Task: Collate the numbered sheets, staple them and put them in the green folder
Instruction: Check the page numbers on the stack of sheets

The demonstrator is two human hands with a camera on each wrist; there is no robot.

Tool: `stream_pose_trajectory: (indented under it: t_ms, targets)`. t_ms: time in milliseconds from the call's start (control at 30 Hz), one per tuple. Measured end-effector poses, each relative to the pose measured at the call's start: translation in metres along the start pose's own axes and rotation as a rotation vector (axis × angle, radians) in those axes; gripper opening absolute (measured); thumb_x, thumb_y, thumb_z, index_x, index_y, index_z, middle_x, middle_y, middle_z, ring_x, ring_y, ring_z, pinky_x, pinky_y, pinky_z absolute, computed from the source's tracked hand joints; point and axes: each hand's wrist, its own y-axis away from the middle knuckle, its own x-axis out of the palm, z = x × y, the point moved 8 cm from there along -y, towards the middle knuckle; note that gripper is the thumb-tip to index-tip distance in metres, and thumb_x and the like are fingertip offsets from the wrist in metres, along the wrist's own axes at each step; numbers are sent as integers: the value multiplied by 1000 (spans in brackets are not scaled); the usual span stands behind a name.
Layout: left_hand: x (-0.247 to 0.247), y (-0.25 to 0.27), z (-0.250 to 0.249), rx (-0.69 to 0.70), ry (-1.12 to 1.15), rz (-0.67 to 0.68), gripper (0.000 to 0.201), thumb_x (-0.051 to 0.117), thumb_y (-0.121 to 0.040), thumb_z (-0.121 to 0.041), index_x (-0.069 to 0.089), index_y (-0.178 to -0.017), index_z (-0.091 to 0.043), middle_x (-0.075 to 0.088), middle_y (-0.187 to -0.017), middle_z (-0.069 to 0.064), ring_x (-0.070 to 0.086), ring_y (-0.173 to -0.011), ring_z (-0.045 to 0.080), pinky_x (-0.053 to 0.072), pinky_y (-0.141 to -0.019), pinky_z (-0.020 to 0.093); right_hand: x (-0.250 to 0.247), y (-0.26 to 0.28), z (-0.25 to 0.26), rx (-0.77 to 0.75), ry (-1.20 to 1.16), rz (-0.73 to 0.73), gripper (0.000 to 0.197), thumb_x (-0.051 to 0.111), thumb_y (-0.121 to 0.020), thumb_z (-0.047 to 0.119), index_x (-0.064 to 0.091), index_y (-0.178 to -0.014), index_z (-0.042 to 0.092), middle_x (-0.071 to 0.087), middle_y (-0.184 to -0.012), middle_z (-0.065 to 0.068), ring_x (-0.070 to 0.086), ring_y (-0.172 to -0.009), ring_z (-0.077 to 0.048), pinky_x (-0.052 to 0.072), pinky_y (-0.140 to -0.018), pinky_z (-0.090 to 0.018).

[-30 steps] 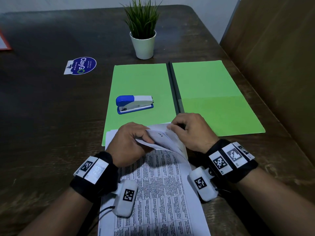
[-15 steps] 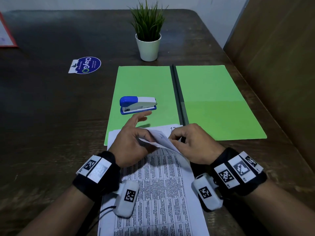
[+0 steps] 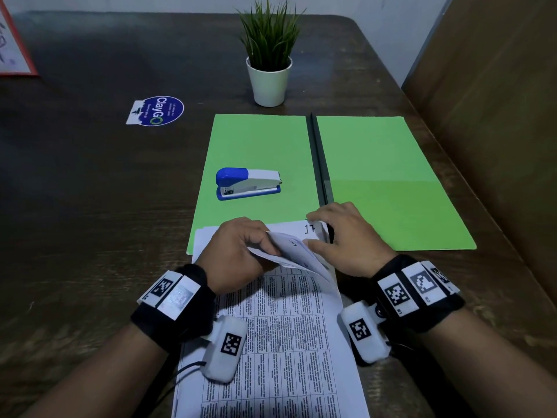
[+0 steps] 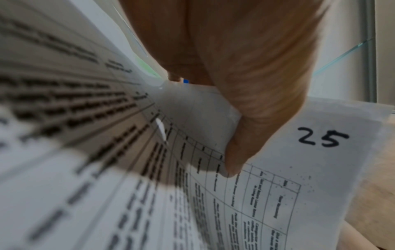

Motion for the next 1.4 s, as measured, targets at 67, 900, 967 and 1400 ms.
stream_pose_trajectory:
  t_ms: [67, 900, 967, 1400]
  targets:
    - [0, 0, 1, -6, -6, 3, 5, 77, -62, -32, 76, -65, -28, 70, -72, -11, 62, -76, 12, 50, -74, 31, -2, 0, 0, 10, -13, -18, 50, 66, -88, 45, 58, -132, 22, 55, -133, 6, 37, -125, -14, 34, -101, -29]
    - [0, 0, 1, -13, -16, -9, 6, 79, -62, -22, 76, -66, -25, 70, -75, -12, 65, -75, 12, 52, -73, 33, -11, 2, -6, 73, -84, -121, 41, 75, -80, 43, 65, -116, 24, 65, -109, 7, 52, -101, -14, 41, -83, -28]
    - [0, 0, 1, -10, -25, -6, 5, 80, -63, -22, 77, -66, -25, 70, -74, -11, 65, -75, 12, 52, -73, 33, -13, 2, -5, 62, -98, -144, 38, 76, -80, 41, 66, -112, 25, 65, -105, 8, 53, -99, -14, 41, -81, -28]
    - [1, 0, 1, -4, -23, 11, 10, 79, -61, -33, 78, -67, -25, 72, -78, -10, 65, -81, 11, 52, -78, 35, -17, 4, 4, -27, -257, -217, 18, 79, -79, 24, 61, -74, 24, 62, -83, 6, 54, -84, -13, 44, -74, -30]
